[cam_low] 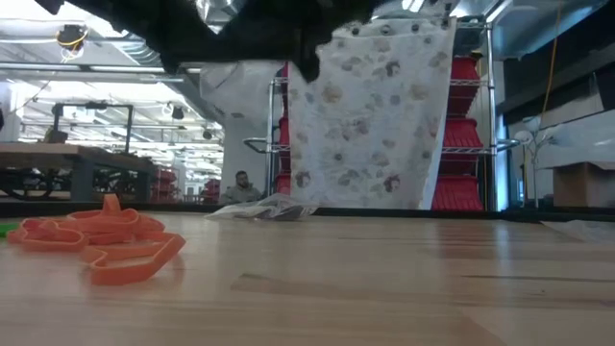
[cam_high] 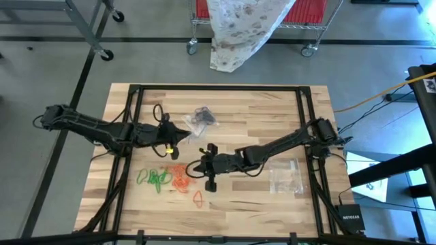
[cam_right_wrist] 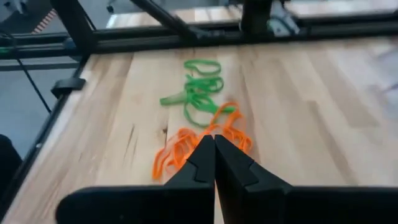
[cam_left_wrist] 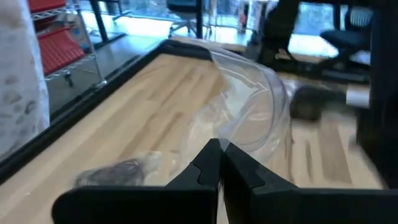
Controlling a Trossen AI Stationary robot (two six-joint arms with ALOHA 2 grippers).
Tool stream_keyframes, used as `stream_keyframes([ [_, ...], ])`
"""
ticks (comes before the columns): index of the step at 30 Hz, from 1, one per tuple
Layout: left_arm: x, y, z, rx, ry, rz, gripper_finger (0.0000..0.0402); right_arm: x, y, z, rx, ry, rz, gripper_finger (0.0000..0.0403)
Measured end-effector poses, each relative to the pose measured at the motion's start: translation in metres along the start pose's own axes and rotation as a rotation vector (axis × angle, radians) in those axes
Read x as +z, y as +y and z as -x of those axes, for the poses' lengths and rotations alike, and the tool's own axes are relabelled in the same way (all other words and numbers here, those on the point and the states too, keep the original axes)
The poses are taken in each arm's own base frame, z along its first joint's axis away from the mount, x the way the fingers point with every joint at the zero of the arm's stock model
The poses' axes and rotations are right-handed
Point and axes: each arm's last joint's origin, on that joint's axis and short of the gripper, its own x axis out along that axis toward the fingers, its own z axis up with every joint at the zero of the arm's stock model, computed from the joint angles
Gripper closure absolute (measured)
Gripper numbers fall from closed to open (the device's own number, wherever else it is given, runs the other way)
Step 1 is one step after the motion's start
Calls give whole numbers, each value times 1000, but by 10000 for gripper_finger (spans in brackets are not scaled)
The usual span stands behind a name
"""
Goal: Sort rubber bands
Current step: Open the transparent zip bag
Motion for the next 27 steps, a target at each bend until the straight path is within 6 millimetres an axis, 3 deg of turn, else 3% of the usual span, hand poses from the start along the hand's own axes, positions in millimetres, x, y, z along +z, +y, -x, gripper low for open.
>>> stream_keyframes([
  [6, -4, -9, 5, -49, 23, -72, 401, 32, -2, 42, -10, -57, 61, 402],
  [11, -3, -13, 7, -71, 8, -63, 401, 50, -10, 62, -68, -129, 23, 388],
  [22, -4, -19, 10, -103, 12, -32, 401, 60, -45, 63, -83, -156, -141, 198],
  [27, -5, -21, 11, -115, 13, -13, 401, 63, -57, 62, -98, -168, -227, 141],
])
